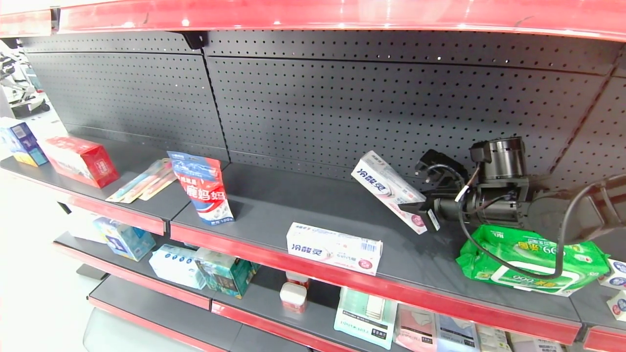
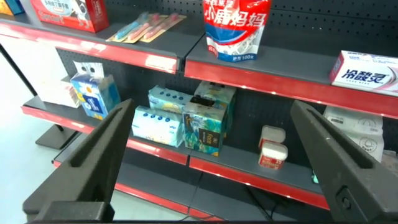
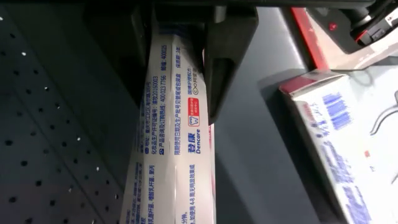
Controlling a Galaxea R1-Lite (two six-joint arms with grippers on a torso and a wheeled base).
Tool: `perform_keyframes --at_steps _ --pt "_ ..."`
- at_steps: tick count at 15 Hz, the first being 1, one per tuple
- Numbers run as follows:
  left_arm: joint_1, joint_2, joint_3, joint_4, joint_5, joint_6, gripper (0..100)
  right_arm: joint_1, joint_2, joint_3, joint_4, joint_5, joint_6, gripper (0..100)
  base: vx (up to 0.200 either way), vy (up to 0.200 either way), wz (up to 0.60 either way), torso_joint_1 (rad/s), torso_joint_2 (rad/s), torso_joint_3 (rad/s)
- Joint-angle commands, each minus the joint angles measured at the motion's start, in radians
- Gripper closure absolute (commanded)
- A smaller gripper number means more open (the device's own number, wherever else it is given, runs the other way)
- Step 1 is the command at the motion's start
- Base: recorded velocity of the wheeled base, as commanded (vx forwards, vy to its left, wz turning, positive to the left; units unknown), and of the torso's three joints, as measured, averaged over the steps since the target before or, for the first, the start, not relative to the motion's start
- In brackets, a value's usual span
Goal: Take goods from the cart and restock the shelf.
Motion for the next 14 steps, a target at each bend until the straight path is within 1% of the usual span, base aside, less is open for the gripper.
perform_keyframes --at_steps 1,4,6,9,11,14 --pt "0.000 0.001 0.000 -0.001 0.001 -0.001 0 -0.012 0.052 -0.032 0.000 0.004 -0.011 100 0.000 0.000 0.00 0.000 0.00 0.000" --pt "0.000 0.001 0.000 -0.001 0.001 -0.001 0 -0.023 0.076 -0.070 0.000 0.049 -0.020 100 0.000 0.000 0.00 0.000 0.00 0.000" --pt "0.000 0.001 0.000 -0.001 0.001 -0.001 0 -0.069 0.079 -0.059 0.008 0.141 -0.046 100 0.000 0.000 0.00 0.000 0.00 0.000" --pt "0.000 0.001 0.000 -0.001 0.001 -0.001 0 -0.092 0.115 -0.070 0.009 0.159 -0.068 100 0.000 0.000 0.00 0.000 0.00 0.000" --pt "0.000 0.001 0.000 -0.001 0.001 -0.001 0 -0.106 0.153 -0.111 0.012 0.204 -0.071 100 0.000 0.000 0.00 0.000 0.00 0.000" --pt "0.000 0.001 0.000 -0.001 0.001 -0.001 0 -0.129 0.187 -0.140 0.040 0.202 -0.069 100 0.000 0.000 0.00 0.000 0.00 0.000"
